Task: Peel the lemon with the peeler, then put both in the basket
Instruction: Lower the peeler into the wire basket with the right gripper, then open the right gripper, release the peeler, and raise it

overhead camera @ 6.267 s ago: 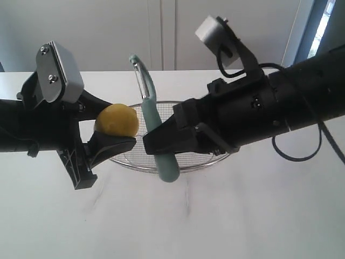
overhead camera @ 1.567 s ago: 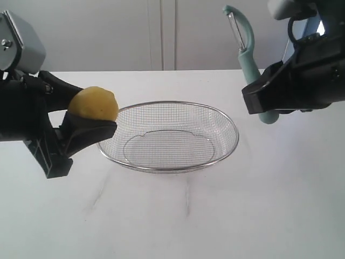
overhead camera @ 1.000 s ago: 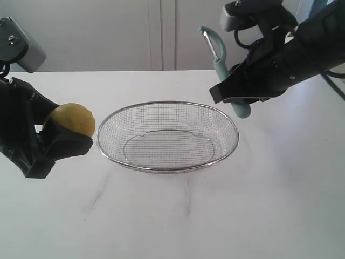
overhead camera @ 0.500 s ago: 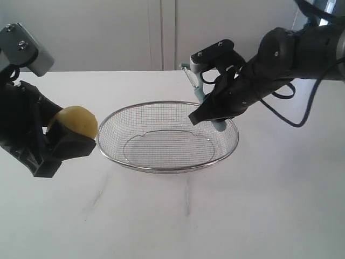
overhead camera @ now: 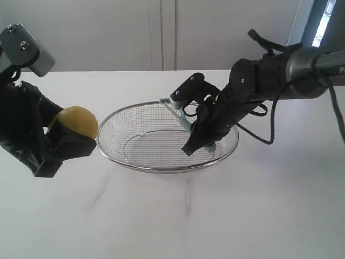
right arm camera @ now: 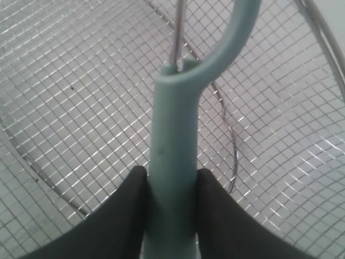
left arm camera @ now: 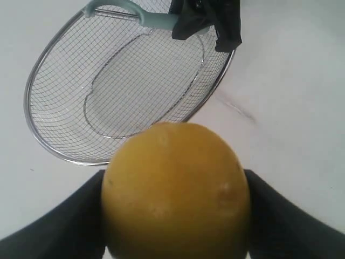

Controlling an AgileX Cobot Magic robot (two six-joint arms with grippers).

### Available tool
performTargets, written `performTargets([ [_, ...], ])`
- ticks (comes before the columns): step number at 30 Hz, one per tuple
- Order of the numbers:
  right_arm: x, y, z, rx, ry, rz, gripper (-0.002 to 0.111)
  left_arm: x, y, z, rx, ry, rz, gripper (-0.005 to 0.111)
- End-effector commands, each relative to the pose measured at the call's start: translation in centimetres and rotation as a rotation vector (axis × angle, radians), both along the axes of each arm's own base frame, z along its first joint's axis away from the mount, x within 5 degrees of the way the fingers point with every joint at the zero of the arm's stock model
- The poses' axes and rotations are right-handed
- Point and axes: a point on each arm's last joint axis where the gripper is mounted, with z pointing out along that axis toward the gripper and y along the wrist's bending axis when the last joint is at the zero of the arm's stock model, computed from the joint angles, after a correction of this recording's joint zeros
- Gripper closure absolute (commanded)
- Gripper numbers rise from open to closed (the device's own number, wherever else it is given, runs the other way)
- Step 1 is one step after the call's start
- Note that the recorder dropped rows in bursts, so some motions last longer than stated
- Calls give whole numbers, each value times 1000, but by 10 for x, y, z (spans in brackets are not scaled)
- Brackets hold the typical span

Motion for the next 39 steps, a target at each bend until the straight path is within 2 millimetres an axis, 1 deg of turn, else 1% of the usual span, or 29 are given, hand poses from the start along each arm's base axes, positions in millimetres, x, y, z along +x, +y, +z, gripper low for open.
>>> performTargets([
  [1, 3, 1, -4, -21, -25, 43, 108, -1, -2, 3, -26, 7, 3, 107],
  [8, 5, 2, -10, -45, -39, 86, 108, -1, -2, 3, -26, 7, 3, 107],
  [11, 5, 2, -19, -50, -17, 83, 108, -1, -2, 3, -29, 8, 3, 107],
  [12, 5, 3, -25, -57, -1, 84, 108, -1, -2, 3, -33, 11, 4, 107],
  [14, 6, 3, -29, -60, 7, 84, 108, -1, -2, 3, -33, 11, 4, 107],
  [17, 7, 3, -28, -57, -4, 81, 107, -1, -2, 3, -33, 11, 4, 107],
  [19, 7, 3, -28, -56, -3, 79, 103, -1, -2, 3, -33, 11, 4, 107],
  [24, 7, 3, -28, -47, 1, 60, 83, -1, -2, 3, -36, 12, 4, 107],
  [26, 7, 3, -28, -37, 0, 40, 77, -1, -2, 3, -36, 12, 4, 107],
  [32, 10, 4, -27, -8, -11, -8, 68, -1, -2, 3, -35, 14, 3, 107],
  [34, 10, 4, -24, -3, -23, -11, 66, -1, -2, 3, -35, 14, 3, 107],
  [39, 13, 5, 9, 53, -89, -44, 66, -1, -2, 3, -35, 14, 3, 107],
])
